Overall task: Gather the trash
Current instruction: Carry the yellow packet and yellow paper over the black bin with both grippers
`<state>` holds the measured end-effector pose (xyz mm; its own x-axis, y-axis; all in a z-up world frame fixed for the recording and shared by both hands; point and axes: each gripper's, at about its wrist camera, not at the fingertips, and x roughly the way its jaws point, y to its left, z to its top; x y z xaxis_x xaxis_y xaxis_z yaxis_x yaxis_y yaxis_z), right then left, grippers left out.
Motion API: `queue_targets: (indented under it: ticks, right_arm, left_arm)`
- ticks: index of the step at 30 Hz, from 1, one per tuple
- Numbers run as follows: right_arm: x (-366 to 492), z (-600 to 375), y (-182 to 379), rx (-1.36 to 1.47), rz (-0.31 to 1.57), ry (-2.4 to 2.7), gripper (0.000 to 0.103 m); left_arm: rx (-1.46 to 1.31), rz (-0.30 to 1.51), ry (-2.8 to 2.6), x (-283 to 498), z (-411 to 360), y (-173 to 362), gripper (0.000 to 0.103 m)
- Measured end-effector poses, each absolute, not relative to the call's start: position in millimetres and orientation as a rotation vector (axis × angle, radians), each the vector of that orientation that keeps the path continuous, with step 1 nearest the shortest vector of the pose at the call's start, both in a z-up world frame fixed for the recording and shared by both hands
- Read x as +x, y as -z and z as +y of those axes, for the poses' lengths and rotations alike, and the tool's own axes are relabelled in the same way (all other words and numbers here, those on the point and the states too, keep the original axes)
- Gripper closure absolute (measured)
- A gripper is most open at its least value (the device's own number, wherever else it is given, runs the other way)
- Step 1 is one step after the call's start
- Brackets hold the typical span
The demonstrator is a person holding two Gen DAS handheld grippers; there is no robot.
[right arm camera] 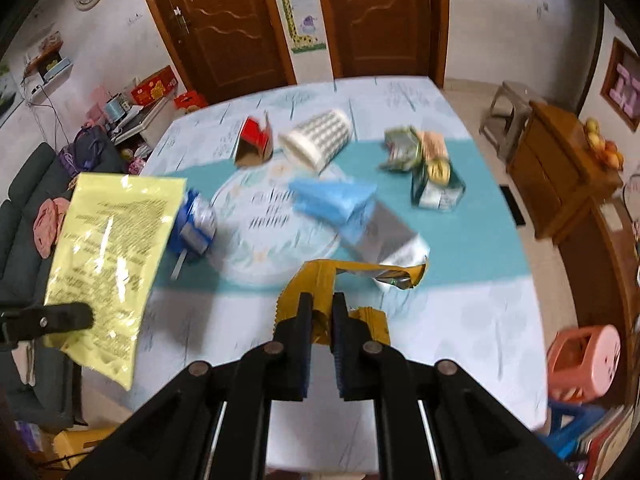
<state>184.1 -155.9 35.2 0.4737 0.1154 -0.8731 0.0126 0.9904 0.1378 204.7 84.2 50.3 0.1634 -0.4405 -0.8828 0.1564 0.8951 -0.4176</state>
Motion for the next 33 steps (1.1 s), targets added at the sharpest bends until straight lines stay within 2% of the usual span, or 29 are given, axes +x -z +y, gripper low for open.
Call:
queue_targets:
  ticks: [9,19,26,33]
  right_arm:
    - [118.6,-146.2,-14.9,0.175,1.142,-0.12,0.095]
    - [17.7,-175.6,12.9,0.262,1.173,-0.164,0.095]
    - [-46.3,-193.4,63.6,0.319,1.267,-0.158,0.094]
    - [-79.3,-191.6,114.5,0.366,1.346,-0.145,0.094]
  left_arm:
    - [-0.209,1.393,0.446,155.6,67.4,-37.8,0.092]
    - [-0.159,1.463,0.416,40.6,24.0,-6.6,0.092]
    - [-0.107,1.562,0.406,-39.3,1.3,37.7,0.092]
    - [-0.053,1.661,0.36,-70.0,-2.3,98.5,0.092]
